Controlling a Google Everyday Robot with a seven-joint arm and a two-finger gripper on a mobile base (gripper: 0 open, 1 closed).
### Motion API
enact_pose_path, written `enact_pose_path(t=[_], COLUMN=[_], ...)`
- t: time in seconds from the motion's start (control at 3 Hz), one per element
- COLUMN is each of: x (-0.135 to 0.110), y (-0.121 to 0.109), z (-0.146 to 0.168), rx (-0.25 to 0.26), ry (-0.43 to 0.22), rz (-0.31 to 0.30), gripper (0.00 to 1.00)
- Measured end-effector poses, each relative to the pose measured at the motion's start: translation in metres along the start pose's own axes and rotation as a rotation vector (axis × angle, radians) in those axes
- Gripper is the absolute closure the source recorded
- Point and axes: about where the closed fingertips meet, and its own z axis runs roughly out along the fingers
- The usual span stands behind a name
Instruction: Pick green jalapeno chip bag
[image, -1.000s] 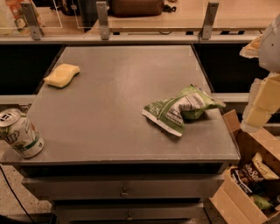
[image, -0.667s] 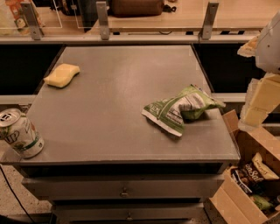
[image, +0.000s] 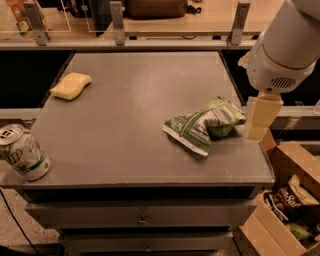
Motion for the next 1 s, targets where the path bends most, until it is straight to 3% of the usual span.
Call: enact_pose_path(t=[0.67, 1.0], x=[-0.028, -0.043], y=[-0.015, -0.013], z=[0.069, 0.093], rx=[-0.005, -0.034], ry=[0.005, -0.007], rz=[-0.159, -0.216], gripper=[0.00, 0.16])
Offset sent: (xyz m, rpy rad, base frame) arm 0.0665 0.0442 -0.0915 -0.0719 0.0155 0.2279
